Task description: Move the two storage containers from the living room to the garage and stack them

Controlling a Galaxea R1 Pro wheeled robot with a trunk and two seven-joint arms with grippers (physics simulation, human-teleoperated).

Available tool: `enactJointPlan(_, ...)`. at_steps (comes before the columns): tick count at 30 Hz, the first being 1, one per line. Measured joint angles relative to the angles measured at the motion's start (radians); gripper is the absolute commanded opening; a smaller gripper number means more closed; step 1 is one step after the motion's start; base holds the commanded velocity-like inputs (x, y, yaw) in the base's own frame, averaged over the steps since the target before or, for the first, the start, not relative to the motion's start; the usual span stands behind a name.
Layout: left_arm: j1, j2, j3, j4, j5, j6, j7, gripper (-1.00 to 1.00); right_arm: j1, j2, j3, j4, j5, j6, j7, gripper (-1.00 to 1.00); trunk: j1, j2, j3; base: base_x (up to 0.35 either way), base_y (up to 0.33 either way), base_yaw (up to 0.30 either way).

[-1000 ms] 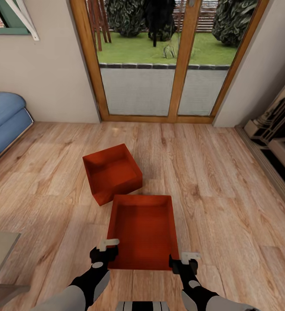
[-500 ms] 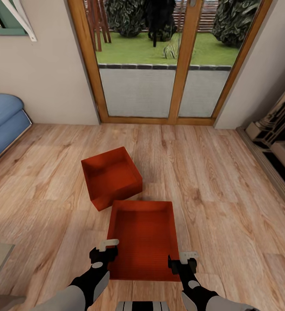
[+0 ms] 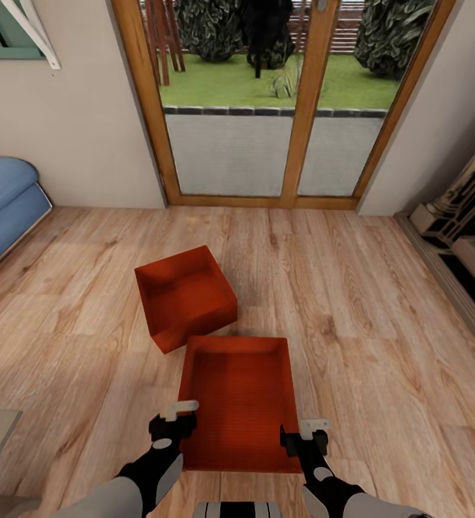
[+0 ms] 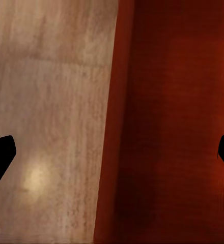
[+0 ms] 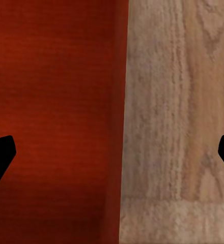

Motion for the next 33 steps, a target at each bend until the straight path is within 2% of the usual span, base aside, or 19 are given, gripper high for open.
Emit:
enactJointPlan(7,0.000,0.002,0.000,0.027,0.000,0.000,0.000,1.00,0.000,0.001,-0.001,0.000,-0.009,0.000,-0.001,1.00,0.000,0.000,0.000,0.001,0.000,0.000)
enactJointPlan(21,0.000,0.002,0.002,0.029,0.002,0.001,-0.002,1.00,0.000,0.003,-0.007,0.000,-0.013,0.038,-0.012,1.00,0.000,0.000,0.000,0.000,0.000,0.000)
enactJointPlan(33,0.000,0.001,0.001,0.030,0.001,0.001,0.000,1.00,0.000,0.002,-0.008,0.000,-0.013,0.032,-0.011,1.00,0.000,0.000,0.000,0.000,0.000,0.000)
